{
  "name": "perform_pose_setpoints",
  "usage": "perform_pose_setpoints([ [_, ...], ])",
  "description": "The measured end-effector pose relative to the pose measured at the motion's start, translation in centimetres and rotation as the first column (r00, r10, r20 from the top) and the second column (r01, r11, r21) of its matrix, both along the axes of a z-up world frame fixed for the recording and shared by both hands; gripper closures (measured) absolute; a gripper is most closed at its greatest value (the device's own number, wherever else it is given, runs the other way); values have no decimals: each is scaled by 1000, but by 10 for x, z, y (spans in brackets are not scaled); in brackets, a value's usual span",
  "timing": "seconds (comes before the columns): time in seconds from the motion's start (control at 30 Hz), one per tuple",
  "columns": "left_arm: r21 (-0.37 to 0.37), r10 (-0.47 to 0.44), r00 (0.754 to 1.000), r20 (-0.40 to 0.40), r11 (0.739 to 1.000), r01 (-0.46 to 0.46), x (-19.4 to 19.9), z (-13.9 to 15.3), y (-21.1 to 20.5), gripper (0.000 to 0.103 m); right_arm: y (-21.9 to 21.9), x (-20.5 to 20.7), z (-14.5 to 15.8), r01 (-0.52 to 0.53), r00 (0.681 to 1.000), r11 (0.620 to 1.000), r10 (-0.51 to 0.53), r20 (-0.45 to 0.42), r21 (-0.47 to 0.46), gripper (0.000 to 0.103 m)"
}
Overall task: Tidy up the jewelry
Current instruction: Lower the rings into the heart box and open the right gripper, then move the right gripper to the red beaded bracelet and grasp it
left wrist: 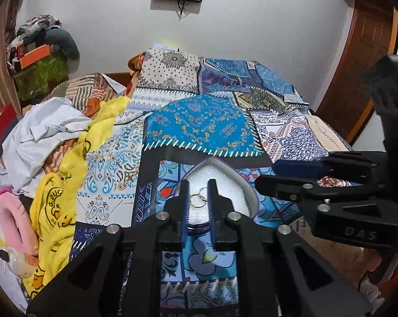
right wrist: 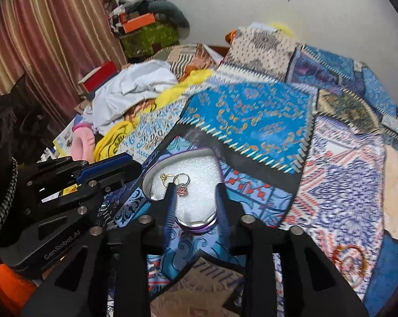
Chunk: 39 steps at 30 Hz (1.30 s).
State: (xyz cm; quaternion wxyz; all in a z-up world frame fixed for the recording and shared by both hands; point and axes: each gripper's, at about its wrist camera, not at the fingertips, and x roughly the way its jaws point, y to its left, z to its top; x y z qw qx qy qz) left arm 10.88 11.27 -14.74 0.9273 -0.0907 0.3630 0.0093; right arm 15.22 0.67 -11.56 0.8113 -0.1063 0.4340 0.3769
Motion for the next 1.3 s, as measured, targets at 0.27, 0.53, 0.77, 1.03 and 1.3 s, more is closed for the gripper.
perform_pose_setpoints([
  [0.27, 44, -18, 998, 57, 999, 15, -14, 29, -23, 72, -33, -13, 33, 76, 989, 996, -80, 125, 38, 56],
  [0.53, 59, -50, 995, 89, 997, 44, -17, 47, -54, 64, -86, -17, 55, 163, 968, 982, -179, 175, 99, 56],
  [0.77, 47, -102, 992, 72, 994, 99, -7, 49, -87, 63, -135, -16, 59, 248, 945, 962, -265, 191, 111, 56],
  [1.03, 28, -161, 986, 38, 987, 160, 9, 40, -120, 61, -179, -14, 49, 326, 924, 941, -338, 180, 94, 56],
  [1.3, 18, -220, 975, -46, 975, 221, 30, 12, -153, 61, -217, -4, 22, 396, 910, 917, -400, 113, 53, 56],
])
